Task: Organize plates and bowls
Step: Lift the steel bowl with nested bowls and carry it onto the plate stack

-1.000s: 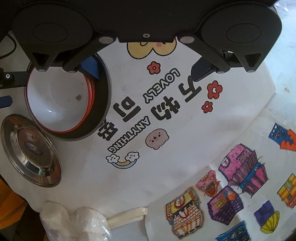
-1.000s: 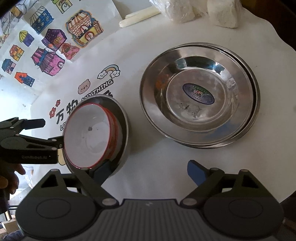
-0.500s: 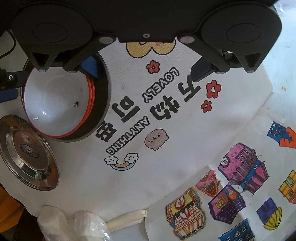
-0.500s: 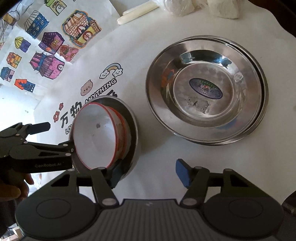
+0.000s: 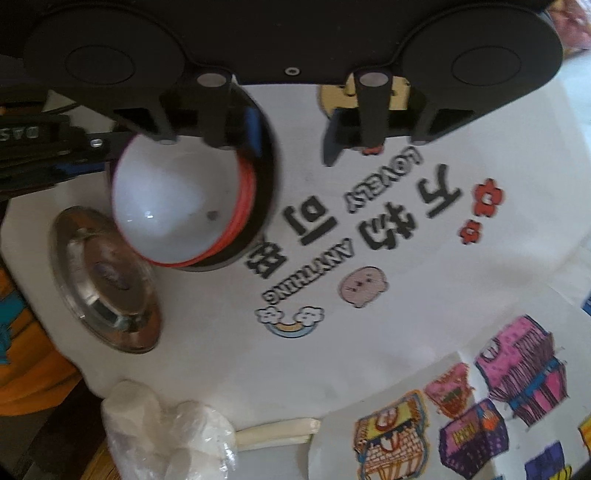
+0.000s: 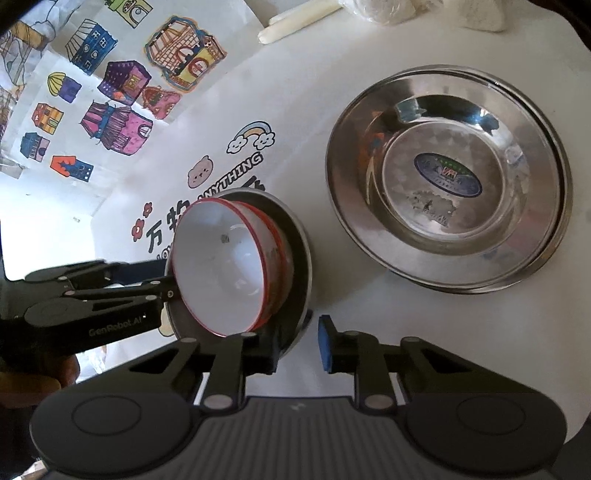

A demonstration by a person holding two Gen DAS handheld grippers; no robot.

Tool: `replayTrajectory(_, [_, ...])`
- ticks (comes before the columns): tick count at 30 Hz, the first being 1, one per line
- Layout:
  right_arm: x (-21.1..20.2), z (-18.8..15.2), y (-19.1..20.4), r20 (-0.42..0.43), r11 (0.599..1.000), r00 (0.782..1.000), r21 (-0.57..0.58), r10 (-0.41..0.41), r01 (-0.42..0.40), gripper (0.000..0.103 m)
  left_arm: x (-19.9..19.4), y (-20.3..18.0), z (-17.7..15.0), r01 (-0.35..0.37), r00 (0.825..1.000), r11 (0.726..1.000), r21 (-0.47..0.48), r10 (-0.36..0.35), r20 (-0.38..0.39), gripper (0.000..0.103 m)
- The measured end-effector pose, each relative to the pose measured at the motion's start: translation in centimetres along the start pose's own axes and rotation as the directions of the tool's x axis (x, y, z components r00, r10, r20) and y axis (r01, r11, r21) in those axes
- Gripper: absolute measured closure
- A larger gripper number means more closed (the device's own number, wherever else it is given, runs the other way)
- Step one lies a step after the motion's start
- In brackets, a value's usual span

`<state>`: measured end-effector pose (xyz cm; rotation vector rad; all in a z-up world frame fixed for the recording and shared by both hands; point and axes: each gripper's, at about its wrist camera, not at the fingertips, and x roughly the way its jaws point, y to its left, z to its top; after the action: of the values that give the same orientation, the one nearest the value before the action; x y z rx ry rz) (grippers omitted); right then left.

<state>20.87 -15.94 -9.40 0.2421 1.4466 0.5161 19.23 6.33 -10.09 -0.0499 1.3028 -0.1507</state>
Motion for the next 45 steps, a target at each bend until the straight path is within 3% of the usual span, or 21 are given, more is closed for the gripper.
replayTrajectory(2, [0.1, 0.0, 0.0, 0.002, 1.000, 1.000, 0.000, 0.007, -0.007, 0.083, 0.0, -0.1, -0.1, 0.031, 1.000, 0.999, -0.013, -0.031, 0.003, 0.091])
replayTrajectory(3, [0.1, 0.0, 0.0, 0.004, 1.000, 1.000, -0.001, 0.008, -0.008, 0.083, 0.0, -0.2, -0.1, 0.044, 0.999, 0.999, -0.017, -0.044, 0.004, 0.093])
replayTrajectory(24, [-0.9, -0.5, -0.5, 0.022, 0.999, 0.999, -0.030, 0.036, -0.035, 0.084, -0.6, 0.1, -1.2, 0.077, 0.997, 0.992, -0.098, -0.076, 0.017, 0.094])
replayTrajectory(45, [-4.6, -0.5, -1.1, 0.097, 0.995, 0.993, -0.085, 0.070, -0.061, 0.083, -3.0, -2.1, -0.5, 0.078, 0.993, 0.994, -0.071, -0.071, 0.095, 0.094])
